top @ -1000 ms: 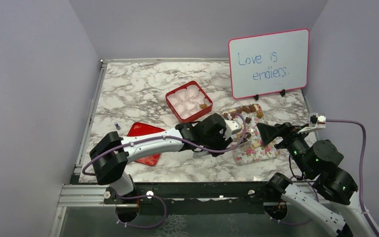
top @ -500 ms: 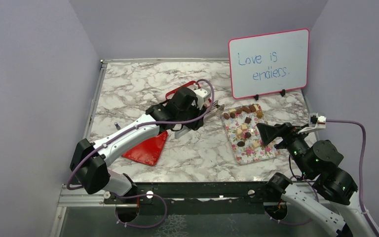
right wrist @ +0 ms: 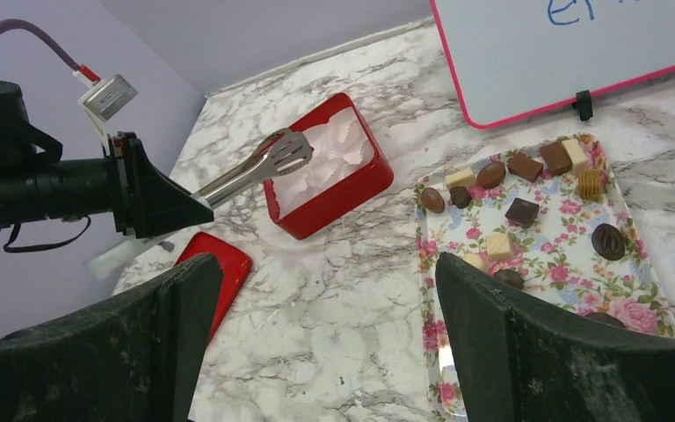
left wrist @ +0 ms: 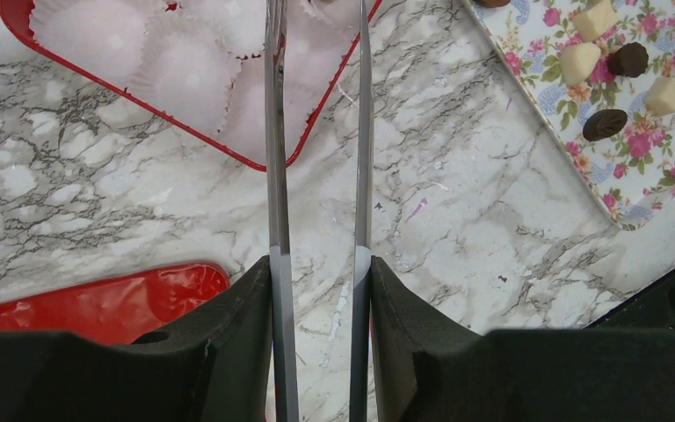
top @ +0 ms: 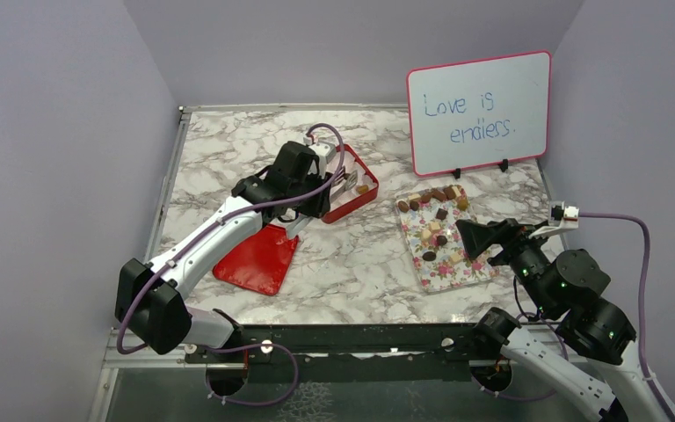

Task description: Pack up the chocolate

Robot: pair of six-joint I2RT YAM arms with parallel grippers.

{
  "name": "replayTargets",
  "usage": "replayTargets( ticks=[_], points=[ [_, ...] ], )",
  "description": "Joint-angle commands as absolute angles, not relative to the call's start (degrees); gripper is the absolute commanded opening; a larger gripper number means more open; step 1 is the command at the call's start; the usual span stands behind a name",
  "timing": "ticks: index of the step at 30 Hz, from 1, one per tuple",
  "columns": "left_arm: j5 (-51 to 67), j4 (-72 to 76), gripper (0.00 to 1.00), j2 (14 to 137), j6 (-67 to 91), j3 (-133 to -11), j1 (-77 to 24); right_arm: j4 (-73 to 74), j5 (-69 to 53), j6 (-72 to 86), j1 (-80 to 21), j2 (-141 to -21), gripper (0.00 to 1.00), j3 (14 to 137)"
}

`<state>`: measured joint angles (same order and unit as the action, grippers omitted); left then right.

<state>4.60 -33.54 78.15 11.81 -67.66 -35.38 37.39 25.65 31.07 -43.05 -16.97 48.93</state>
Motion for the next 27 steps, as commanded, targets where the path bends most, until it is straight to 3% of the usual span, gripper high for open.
replayTargets(
  ticks=[1, 27],
  points=[
    [5.5, -33.4, 0.32, 76.6, 12.2, -66.5, -33.9, 36.2, 24.4, 31.6, -42.8, -17.4, 0.97, 48.2],
    [9.7, -33.0, 0.36, 81.5, 11.2, -64.9, -33.0, 35.8, 24.2, 31.4, -42.8, -17.7, 0.97, 47.9]
  ],
)
